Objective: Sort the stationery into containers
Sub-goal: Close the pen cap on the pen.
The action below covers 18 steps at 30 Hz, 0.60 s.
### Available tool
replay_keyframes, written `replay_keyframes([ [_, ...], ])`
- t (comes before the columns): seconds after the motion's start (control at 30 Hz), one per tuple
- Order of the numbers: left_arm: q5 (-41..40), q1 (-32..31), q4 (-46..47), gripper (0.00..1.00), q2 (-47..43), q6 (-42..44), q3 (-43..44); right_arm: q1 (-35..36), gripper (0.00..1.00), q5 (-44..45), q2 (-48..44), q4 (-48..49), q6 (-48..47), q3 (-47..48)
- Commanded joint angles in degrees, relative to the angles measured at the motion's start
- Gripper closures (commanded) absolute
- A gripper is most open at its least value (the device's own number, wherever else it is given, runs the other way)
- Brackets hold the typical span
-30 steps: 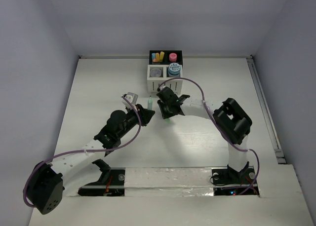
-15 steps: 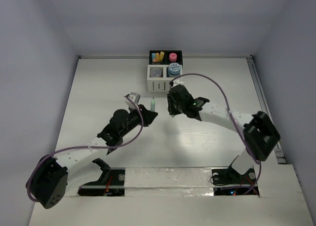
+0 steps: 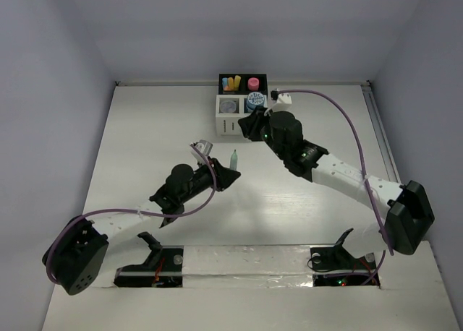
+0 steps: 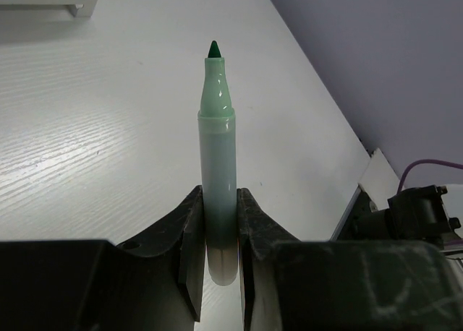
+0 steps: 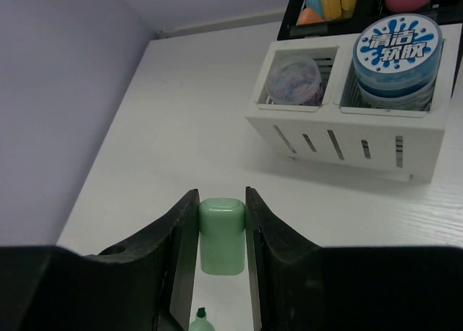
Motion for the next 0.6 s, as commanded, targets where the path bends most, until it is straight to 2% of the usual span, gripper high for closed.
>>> replay_keyframes([
  [0.0, 0.30, -0.93, 4.17, 1.00, -0.32, -0.36, 2.29, 0.27, 0.99, -0.66, 1.10, 6.04, 2.54, 0.15],
  [0.57, -2.95, -1.46, 3.12, 1.00, 0.47, -0.10, 5.36, 2.90, 0.99, -1.89, 2.15, 6.84, 3.42, -0.90],
])
